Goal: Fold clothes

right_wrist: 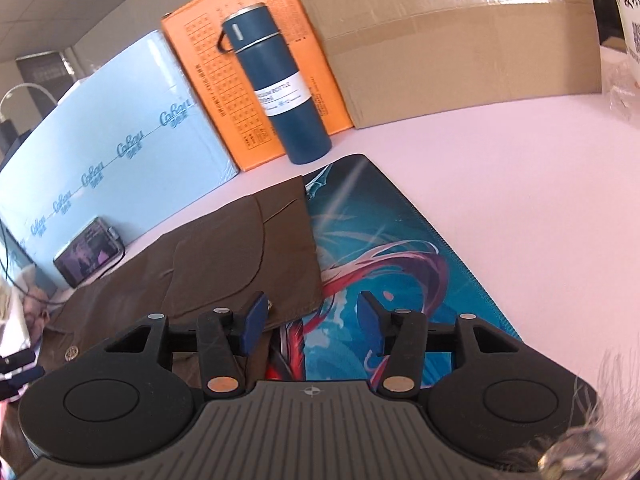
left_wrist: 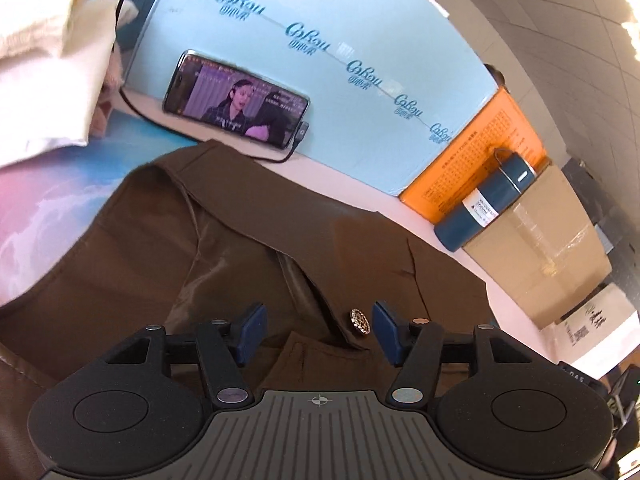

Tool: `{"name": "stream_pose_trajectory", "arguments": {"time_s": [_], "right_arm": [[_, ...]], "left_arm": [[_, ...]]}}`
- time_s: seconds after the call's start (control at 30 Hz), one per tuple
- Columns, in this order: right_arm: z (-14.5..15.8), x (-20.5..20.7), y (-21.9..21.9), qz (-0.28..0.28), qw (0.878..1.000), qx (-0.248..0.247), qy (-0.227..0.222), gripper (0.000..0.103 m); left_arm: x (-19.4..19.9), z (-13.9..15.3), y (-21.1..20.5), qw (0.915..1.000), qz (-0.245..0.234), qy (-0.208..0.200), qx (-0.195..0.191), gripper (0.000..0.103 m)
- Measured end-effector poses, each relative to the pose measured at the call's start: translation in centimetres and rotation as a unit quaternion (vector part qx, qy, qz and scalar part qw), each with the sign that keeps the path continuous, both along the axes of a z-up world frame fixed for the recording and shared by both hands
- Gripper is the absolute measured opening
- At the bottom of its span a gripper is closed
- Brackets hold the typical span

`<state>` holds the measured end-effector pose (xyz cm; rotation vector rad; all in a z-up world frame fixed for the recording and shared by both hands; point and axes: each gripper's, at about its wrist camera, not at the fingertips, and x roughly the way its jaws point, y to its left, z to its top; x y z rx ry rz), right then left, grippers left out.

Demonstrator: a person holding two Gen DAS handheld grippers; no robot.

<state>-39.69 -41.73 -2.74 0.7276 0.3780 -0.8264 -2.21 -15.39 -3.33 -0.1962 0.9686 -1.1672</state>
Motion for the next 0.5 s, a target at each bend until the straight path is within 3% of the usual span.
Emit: {"name": "stream_pose_trajectory", "arguments": {"time_s": [0.1, 0.13, 0.27, 0.3, 0.37, 0.4, 0.47, 0.5], "right_arm": [[-0.7, 0.4, -1.4, -0.017, 0.999, 0.018, -0.025, 0.060], [-1.0, 0.5, -1.8, -0.022, 0.999, 0.023, -0.034, 0.063], [-1.4, 1.6, -2.5, -0.015, 0.998, 0.035, -0.053, 0.062], [-1.5, 1.9, -2.5, -0.010, 0.998, 0.038, -0.052, 0.060], [-1.6, 2.4, -2.4, 0.002, 0.998, 0.045, -0.048, 0.040], [-1.6, 2.6, -2.3, 0.002, 0.998, 0.042, -0.043, 0.039], [-1.6, 2.8, -2.3, 0.002, 0.999, 0.038, -0.030, 0.024], [-1.7, 2.7, -2.4, 0.000, 0.999, 0.044, -0.030, 0.019]], "left_arm": [[-0.2, -0.6, -1.8, 0.9997, -0.015, 0.017, 0.012, 0.058], [-0.5, -0.7, -2.5, 0.9994, -0.025, 0.021, 0.012, 0.064], [-1.3, -0.9, -4.7, 0.9987, -0.046, 0.021, 0.004, 0.070], [-1.4, -1.0, -5.1, 0.9984, -0.051, 0.024, 0.000, 0.070], [-1.6, -1.2, -5.8, 0.9981, -0.054, 0.030, -0.009, 0.070], [-1.7, -1.2, -6.0, 0.9982, -0.051, 0.027, -0.013, 0.069], [-2.0, -1.2, -6.2, 0.9986, -0.047, 0.015, -0.019, 0.060], [-2.2, -1.0, -6.4, 0.9987, -0.048, -0.003, -0.018, 0.029]]}}
